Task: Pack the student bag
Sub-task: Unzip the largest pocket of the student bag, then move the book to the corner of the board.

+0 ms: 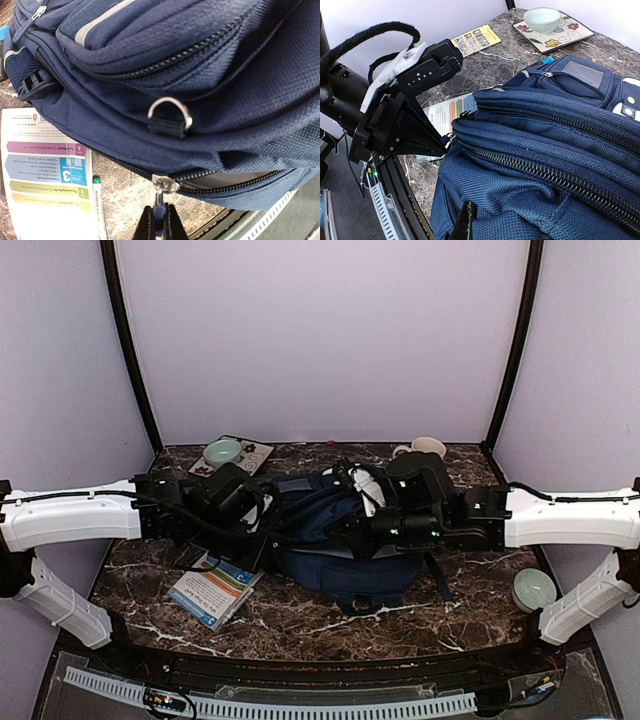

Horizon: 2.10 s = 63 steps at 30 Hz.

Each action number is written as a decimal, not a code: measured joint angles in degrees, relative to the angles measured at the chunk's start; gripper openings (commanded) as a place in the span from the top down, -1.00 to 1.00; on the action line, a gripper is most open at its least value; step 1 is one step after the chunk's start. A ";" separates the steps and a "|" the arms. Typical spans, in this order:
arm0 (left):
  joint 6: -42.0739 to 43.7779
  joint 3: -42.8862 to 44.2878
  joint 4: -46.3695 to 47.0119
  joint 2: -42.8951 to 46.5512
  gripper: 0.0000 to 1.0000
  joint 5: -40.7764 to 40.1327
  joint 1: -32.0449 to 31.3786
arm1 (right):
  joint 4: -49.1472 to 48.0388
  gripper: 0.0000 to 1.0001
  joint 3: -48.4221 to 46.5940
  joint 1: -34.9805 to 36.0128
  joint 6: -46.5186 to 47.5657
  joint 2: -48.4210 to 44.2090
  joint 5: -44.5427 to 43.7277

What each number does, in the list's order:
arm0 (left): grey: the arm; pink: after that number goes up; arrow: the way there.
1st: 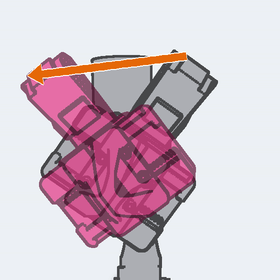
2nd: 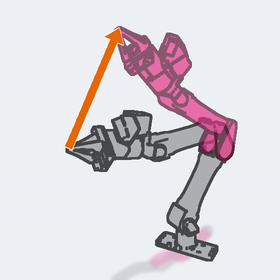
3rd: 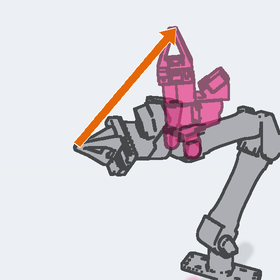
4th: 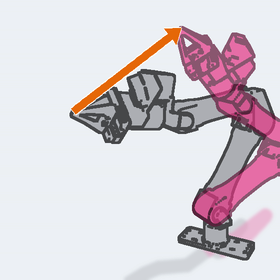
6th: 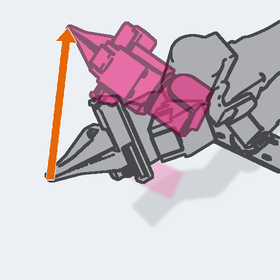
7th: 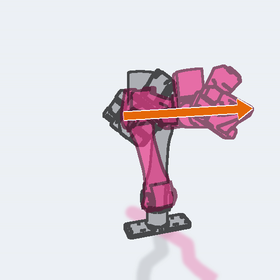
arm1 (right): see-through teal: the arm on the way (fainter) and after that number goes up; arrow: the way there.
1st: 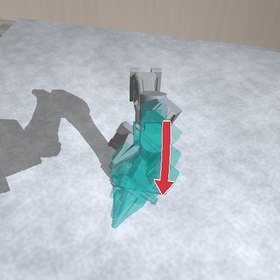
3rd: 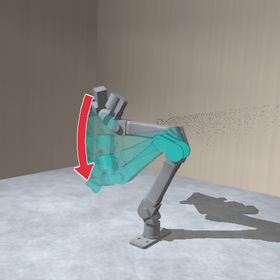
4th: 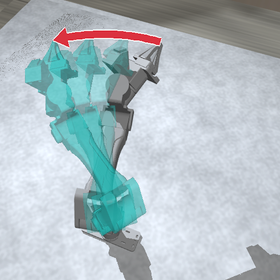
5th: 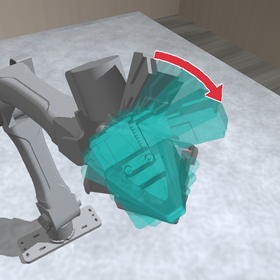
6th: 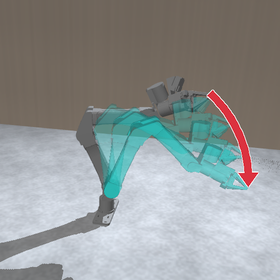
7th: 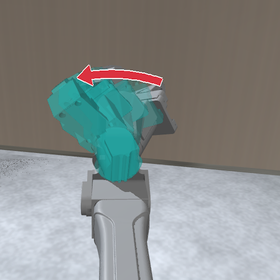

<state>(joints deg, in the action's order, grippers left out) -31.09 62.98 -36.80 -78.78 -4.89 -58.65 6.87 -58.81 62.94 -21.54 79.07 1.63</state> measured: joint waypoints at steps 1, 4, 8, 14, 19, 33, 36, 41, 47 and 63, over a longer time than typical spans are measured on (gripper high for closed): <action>0.00 -0.11 0.09 0.00 1.00 0.02 0.00 | 0.09 1.00 0.02 0.00 -0.02 -0.02 -0.02; 0.24 -0.17 0.42 0.00 1.00 0.68 0.02 | 0.50 1.00 0.02 0.00 -0.07 -0.20 -0.11; 1.20 -0.17 1.66 0.00 1.00 2.75 0.07 | 2.51 1.00 0.09 0.02 -0.35 -1.95 -0.61; 3.67 0.33 5.57 -1.01 1.00 9.86 0.04 | 6.25 1.00 3.76 0.57 -2.21 -9.64 -2.91; 5.62 5.35 6.45 -8.55 1.00 14.38 -0.48 | 9.38 1.00 8.28 0.98 -4.85 -16.02 -4.46; 8.72 5.44 8.37 -14.12 0.27 18.73 -1.01 | 12.28 1.00 12.09 3.37 -10.51 -16.09 -5.95; 9.53 5.44 7.93 -13.53 -0.10 17.92 -0.96 | 13.64 1.00 10.62 3.48 -10.23 -13.94 -6.23; 11.02 5.44 4.59 -10.21 -0.29 14.60 -0.79 | 13.99 1.00 8.24 3.72 -8.70 -12.55 -7.65; 10.36 5.53 -1.62 -3.72 -0.61 7.30 -0.74 | 13.88 0.93 7.19 3.72 -6.95 -11.41 -8.81; -2.40 -1.60 -21.07 -5.81 -0.68 -4.55 10.10 | 12.85 0.59 3.61 3.80 -4.72 -3.54 -12.50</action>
<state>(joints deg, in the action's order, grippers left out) -33.50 61.39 -57.87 -84.60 -9.43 -48.56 19.73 -55.20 66.74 -26.26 75.53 -10.87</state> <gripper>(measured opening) 0.839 0.141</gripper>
